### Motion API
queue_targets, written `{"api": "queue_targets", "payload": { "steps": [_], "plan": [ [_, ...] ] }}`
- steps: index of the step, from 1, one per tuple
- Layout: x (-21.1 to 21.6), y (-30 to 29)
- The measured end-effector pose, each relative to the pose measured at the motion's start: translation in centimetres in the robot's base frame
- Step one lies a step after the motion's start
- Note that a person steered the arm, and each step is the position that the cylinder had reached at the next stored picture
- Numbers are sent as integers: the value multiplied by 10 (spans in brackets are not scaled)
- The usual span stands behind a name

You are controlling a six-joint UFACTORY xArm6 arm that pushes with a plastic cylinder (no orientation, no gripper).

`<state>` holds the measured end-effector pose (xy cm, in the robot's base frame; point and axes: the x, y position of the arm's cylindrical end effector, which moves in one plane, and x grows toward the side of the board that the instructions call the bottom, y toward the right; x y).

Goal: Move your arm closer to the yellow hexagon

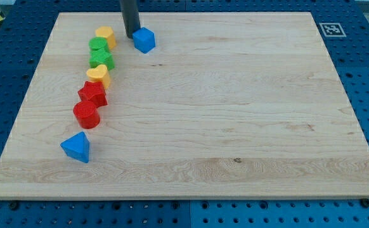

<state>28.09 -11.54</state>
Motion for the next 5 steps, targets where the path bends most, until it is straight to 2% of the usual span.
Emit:
{"api": "queue_targets", "payload": {
  "steps": [1,2,3,4,5],
  "plan": [
    [11,11],
    [11,55],
    [3,71],
    [-34,39],
    [-50,-16]
  ]
}}
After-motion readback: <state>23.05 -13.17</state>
